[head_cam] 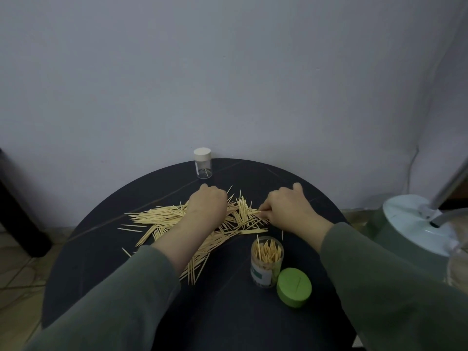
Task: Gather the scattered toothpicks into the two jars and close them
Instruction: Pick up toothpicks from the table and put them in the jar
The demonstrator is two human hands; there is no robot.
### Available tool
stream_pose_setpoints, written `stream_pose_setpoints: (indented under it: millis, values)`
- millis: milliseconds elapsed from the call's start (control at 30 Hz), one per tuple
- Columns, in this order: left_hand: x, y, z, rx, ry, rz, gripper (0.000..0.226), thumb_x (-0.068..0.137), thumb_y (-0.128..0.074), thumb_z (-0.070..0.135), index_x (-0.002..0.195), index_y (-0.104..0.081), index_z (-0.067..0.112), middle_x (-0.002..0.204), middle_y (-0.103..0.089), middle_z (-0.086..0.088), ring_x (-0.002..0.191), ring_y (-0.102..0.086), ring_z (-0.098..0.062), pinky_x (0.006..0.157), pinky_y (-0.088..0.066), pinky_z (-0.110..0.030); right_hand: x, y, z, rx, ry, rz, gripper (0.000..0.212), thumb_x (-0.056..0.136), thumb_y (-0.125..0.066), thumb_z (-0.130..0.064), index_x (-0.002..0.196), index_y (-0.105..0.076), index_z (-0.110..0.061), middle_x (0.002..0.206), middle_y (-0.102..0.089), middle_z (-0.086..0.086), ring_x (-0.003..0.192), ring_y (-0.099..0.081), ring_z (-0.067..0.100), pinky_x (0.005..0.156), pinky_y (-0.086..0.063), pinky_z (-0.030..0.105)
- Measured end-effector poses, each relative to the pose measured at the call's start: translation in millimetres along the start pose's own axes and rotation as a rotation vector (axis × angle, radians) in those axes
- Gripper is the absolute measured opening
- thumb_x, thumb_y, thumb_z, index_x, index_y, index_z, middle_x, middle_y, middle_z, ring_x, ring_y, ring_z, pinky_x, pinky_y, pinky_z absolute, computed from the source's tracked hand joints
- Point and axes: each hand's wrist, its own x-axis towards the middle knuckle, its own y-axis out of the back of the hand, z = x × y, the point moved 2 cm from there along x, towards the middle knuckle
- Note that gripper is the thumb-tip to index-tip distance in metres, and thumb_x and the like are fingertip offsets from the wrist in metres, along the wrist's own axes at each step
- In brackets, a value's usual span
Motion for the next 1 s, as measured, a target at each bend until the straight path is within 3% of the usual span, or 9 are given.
stream_pose_setpoints:
  millis: [267, 567, 833, 1000]
  values:
    - [-18, 6, 3, 0.007, -0.131, 0.065, 0.023, 0.097, -0.05, 0.017, 0.119, -0.055, 0.014, 0.115, -0.058, -0.004, 0.106, -0.049, -0.021, 0.086, -0.049, -0.035, -16, 13, 2, 0.169, 0.013, -0.089, 0.026, 0.094, -0.056, -0.043, 0.115, -0.068, -0.033, 0.117, -0.066, -0.014, 0.108, -0.055, 0.009, 0.107, -0.022, 0.044]
    - [-33, 16, 8, -0.146, -0.123, 0.18, 0.018, 0.099, -0.041, 0.02, 0.114, -0.051, 0.017, 0.11, -0.055, 0.001, 0.093, -0.041, -0.015, 0.074, -0.04, -0.028, -33, 28, 9, 0.396, -0.08, 0.005, 0.028, 0.092, -0.056, -0.048, 0.115, -0.067, -0.036, 0.12, -0.064, -0.015, 0.117, -0.051, 0.011, 0.108, -0.026, 0.043]
    - [-52, 31, 6, -0.261, -0.163, 0.216, 0.02, 0.103, -0.034, 0.028, 0.109, -0.051, 0.02, 0.104, -0.054, 0.005, 0.092, -0.041, -0.014, 0.081, -0.044, -0.032, -46, 36, 5, 0.675, -0.076, 0.176, 0.03, 0.087, -0.061, -0.052, 0.109, -0.071, -0.036, 0.11, -0.065, -0.016, 0.11, -0.055, 0.009, 0.102, -0.039, 0.048]
    - [-65, 43, 16, -0.365, -0.193, 0.212, 0.018, 0.103, -0.034, 0.028, 0.107, -0.051, 0.021, 0.098, -0.05, 0.008, 0.091, -0.041, -0.012, 0.078, -0.039, -0.027, -57, 42, -4, 0.618, -0.036, 0.234, 0.029, 0.088, -0.058, -0.053, 0.109, -0.071, -0.037, 0.109, -0.064, -0.017, 0.109, -0.054, 0.006, 0.103, -0.03, 0.041]
